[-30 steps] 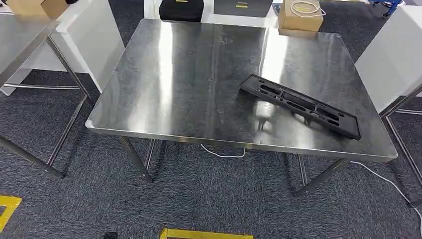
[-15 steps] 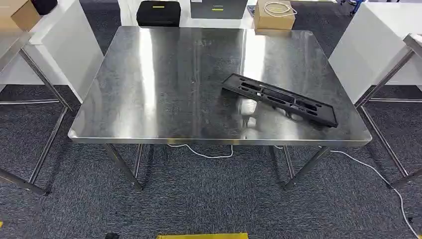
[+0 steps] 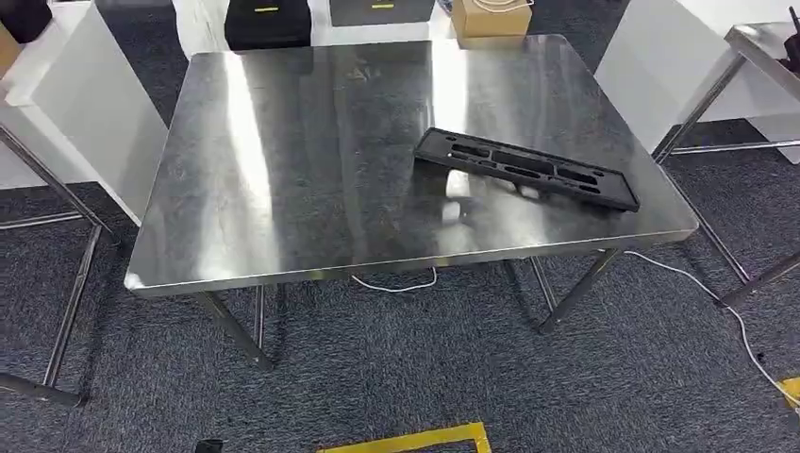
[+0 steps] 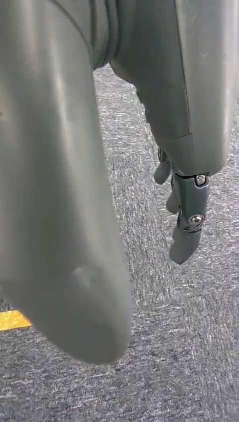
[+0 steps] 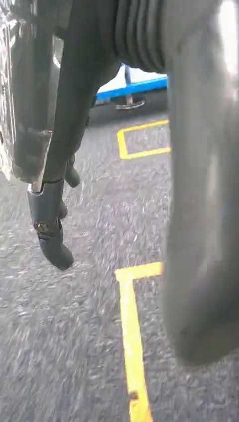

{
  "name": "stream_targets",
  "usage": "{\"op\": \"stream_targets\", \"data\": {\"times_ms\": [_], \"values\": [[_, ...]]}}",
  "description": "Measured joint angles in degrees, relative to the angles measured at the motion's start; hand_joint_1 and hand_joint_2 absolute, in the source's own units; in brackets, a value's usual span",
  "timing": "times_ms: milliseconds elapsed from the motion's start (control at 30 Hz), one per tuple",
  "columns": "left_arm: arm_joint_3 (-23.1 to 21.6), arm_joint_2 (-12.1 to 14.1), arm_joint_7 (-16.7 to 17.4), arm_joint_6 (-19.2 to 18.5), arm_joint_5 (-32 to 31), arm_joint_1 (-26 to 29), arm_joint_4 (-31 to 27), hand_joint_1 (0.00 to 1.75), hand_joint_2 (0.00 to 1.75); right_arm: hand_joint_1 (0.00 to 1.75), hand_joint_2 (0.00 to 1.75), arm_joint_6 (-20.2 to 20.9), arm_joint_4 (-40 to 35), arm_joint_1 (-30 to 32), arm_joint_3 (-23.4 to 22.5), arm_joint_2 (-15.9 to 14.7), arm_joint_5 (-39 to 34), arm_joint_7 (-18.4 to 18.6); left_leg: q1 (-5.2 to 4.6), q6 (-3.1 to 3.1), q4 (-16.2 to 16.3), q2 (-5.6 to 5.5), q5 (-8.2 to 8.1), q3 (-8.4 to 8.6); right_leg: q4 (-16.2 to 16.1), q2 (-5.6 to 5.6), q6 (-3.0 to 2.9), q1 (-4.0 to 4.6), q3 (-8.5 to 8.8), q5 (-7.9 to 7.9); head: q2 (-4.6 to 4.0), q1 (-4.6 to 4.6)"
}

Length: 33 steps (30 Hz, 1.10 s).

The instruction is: Take the parts from the cabinet and place them on the table.

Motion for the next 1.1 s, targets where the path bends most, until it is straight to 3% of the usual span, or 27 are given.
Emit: {"op": "stream_targets", "data": {"times_ms": [67,367,400,433,467,500,533,600,933,967,1100], "values": [[-0.02,0.00,-0.04,-0.02,0.00,-0.06,0.00,0.00,0.00,0.00,1.75,0.00,0.00,-0.17,0.00,-0.02,0.09,0.13,-0.44,0.07,0.02,-0.05,0.04,0.09,-10.91,-0.06,-0.36,0.56,5.86,3.43,0.00,-0.02],[-0.02,0.00,-0.04,-0.02,0.00,-0.07,0.00,0.00,0.00,0.00,1.75,0.00,0.00,-0.21,0.00,-0.02,0.11,0.15,-0.47,0.06,0.02,-0.04,0.04,0.09,-11.91,-0.11,-0.63,0.61,6.35,3.46,0.00,0.00],[-0.02,0.00,-0.04,-0.02,0.00,-0.07,0.00,0.00,0.00,0.00,1.75,0.00,0.00,-0.23,0.00,-0.04,0.11,0.18,-0.48,0.06,0.03,-0.02,0.04,0.10,-12.28,-0.11,-0.85,0.63,6.41,3.37,0.00,0.00],[-0.02,0.00,-0.04,-0.02,0.00,-0.13,0.00,0.00,0.00,0.00,1.75,0.07,0.00,-0.36,0.00,-0.11,0.13,0.42,-1.18,-0.03,0.18,-0.05,-0.06,-0.03,-12.63,-0.09,-1.70,1.11,6.44,3.74,0.00,-0.15],[-0.02,0.07,-0.07,-0.02,-0.02,-0.27,0.00,0.00,0.00,0.00,1.75,0.07,0.00,-0.36,0.04,0.07,0.31,0.89,-1.20,1.60,0.25,-0.01,-0.17,-0.10,-12.98,-0.06,-2.16,0.90,6.87,4.20,0.00,-0.15],[-0.02,0.07,-0.07,-0.02,-0.02,-0.28,0.00,0.00,0.00,0.00,1.75,0.07,0.00,-0.30,0.04,0.04,0.26,1.09,-1.13,1.30,0.15,0.00,-0.13,-0.03,-12.98,-0.06,-2.23,1.03,6.89,4.22,0.00,-0.19],[-0.09,0.04,-0.07,-0.07,-0.02,-0.47,0.00,0.00,0.00,0.00,0.00,0.37,0.00,-0.34,0.04,0.00,0.37,1.77,-1.00,0.97,-0.01,0.01,0.09,0.01,-12.98,-0.04,-2.61,1.19,6.83,4.42,0.00,-0.15],[-0.09,0.04,-0.11,-0.09,0.04,-0.57,0.00,0.00,0.00,0.00,0.00,0.44,0.00,-0.32,0.13,0.02,0.79,2.08,-0.80,0.68,-0.06,0.01,0.27,0.04,-12.93,-0.05,-2.63,1.38,6.80,4.43,0.00,-0.13],[-0.09,0.04,-0.20,-0.09,0.13,-0.57,0.00,0.00,0.00,0.00,0.00,0.37,0.00,-0.32,0.17,0.00,0.68,0.81,-0.86,0.58,-0.07,0.01,0.32,0.02,-12.92,-0.06,-2.79,1.36,6.78,4.54,0.00,-0.11],[-0.09,0.04,-0.20,-0.09,0.15,-0.57,0.00,0.00,0.00,0.00,1.75,0.33,0.00,-0.32,0.17,0.00,0.55,0.48,-0.87,0.58,-0.07,0.01,0.32,0.01,-12.92,-0.06,-2.79,1.36,6.77,4.55,0.00,-0.11],[-0.09,0.04,-0.22,-0.11,0.22,-0.57,0.00,0.00,0.00,0.00,1.75,0.22,0.00,-0.32,0.17,-0.02,0.26,-0.26,-0.95,0.58,-0.06,0.01,0.32,0.01,-12.92,-0.06,-2.78,1.30,6.77,4.56,0.00,-0.11]]}}
